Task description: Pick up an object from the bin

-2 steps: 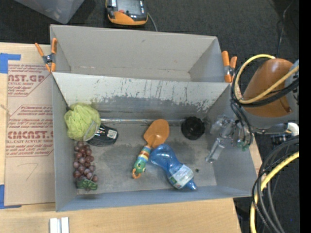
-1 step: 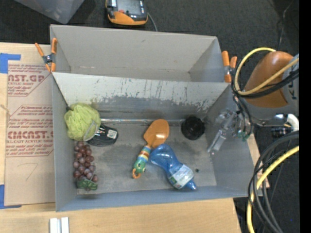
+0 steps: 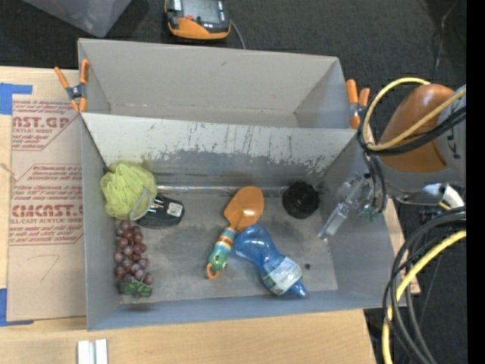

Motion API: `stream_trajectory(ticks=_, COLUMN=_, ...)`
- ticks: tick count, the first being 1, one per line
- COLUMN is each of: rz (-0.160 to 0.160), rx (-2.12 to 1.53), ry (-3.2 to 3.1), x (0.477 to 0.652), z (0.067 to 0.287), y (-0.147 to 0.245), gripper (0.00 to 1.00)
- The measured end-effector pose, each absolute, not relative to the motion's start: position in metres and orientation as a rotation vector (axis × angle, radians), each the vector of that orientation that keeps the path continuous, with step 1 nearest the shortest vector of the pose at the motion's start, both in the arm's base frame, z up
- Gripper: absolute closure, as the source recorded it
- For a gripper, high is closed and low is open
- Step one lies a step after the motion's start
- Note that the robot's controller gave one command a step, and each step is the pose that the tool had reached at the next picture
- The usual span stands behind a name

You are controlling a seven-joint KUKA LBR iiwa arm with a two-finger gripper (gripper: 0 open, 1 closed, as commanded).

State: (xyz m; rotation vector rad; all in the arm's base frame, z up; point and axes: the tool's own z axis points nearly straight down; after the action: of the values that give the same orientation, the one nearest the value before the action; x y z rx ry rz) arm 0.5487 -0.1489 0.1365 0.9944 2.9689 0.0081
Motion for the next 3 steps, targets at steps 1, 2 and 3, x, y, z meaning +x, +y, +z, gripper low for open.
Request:
stream_trajectory(ticks=1, rz=0.002, rx=0.813, ry=3.024, x=0.558, z=0.164, y=-0.153, gripper=1.0)
stream_trajectory(ticks=2, rz=0.002, rx=0.813, ry=3.024, x=0.558, z=0.164, y=-0.153, gripper=1.0)
stream_trajectory(ticks=3, rz=0.0, rx=0.565, ry=3.079, x=0.551, z=0.146, y=-0.156, gripper=1.0)
